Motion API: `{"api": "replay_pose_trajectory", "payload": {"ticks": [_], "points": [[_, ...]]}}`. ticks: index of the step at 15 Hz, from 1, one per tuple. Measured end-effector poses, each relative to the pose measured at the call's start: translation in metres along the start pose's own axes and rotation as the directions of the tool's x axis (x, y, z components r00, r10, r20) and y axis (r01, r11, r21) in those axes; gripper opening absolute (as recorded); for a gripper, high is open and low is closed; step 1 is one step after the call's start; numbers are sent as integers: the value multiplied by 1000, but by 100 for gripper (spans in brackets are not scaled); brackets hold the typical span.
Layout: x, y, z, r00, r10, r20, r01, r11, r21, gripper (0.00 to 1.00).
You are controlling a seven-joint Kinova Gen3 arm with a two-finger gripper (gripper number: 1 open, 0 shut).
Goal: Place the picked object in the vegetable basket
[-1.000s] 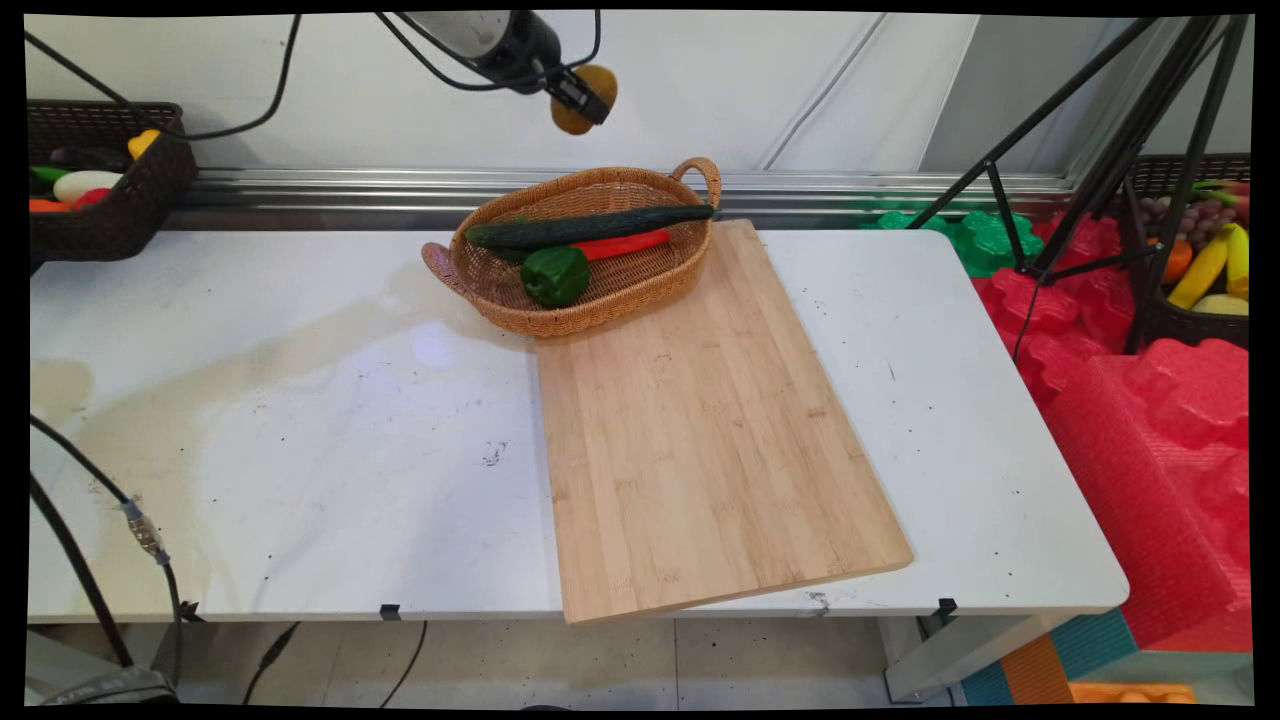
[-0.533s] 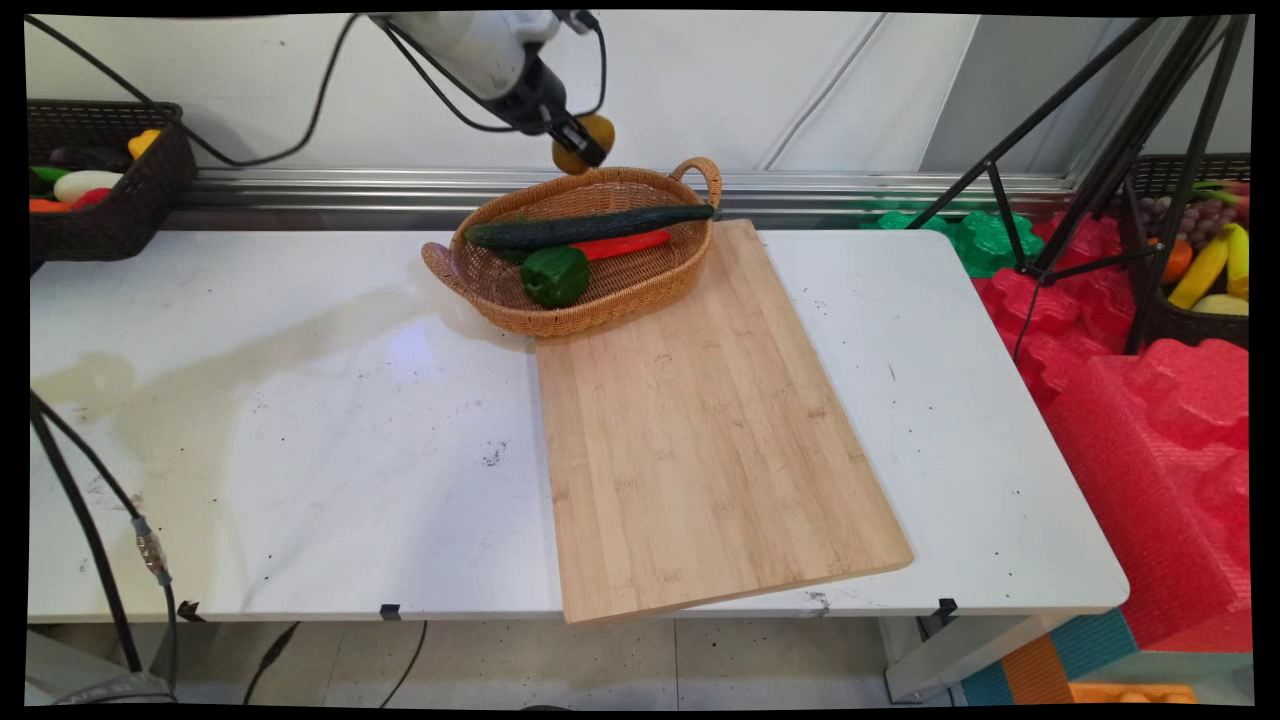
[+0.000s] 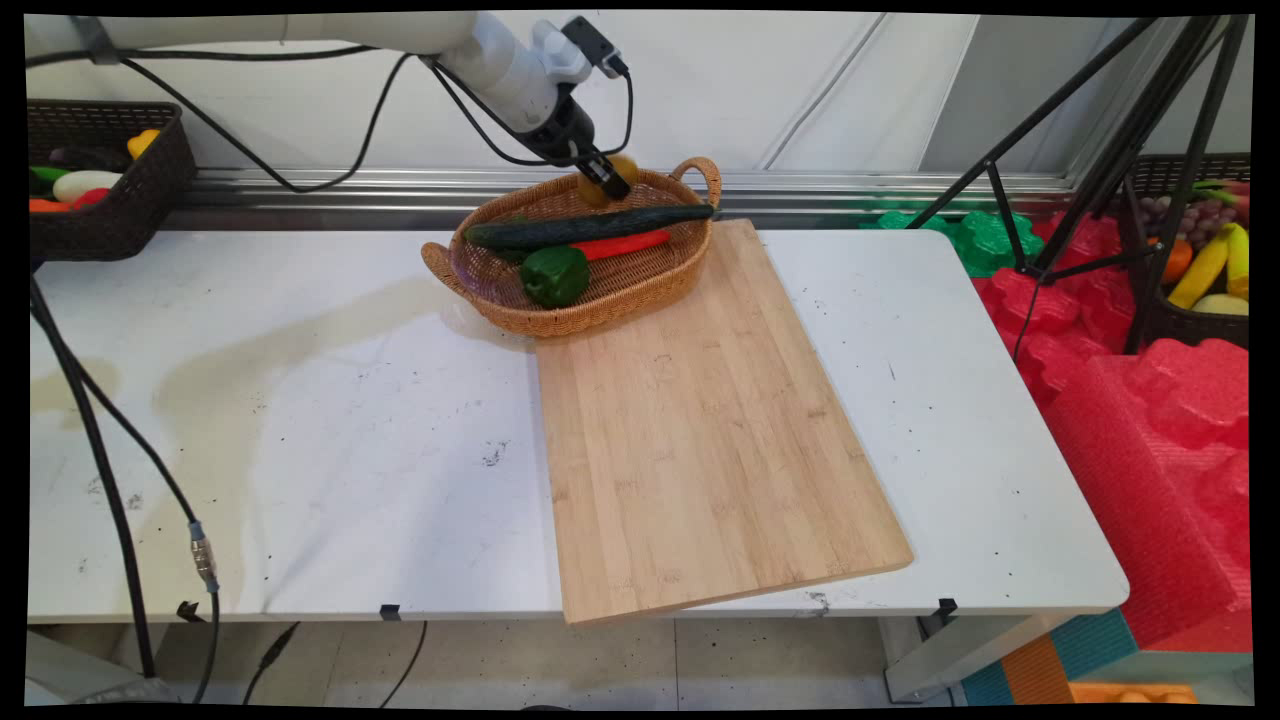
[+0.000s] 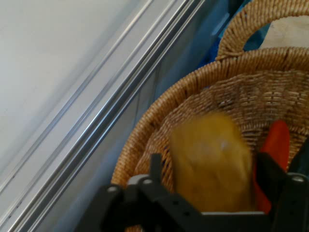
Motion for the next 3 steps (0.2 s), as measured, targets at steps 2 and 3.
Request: {"api": "replay_pose_trajectory", "payload": {"ticks": [2, 3], "points": [[0, 2, 8, 1000, 10, -1, -10, 1000, -8, 100], [1, 2, 12, 1000, 15, -6, -15, 1000, -10, 100]]}}
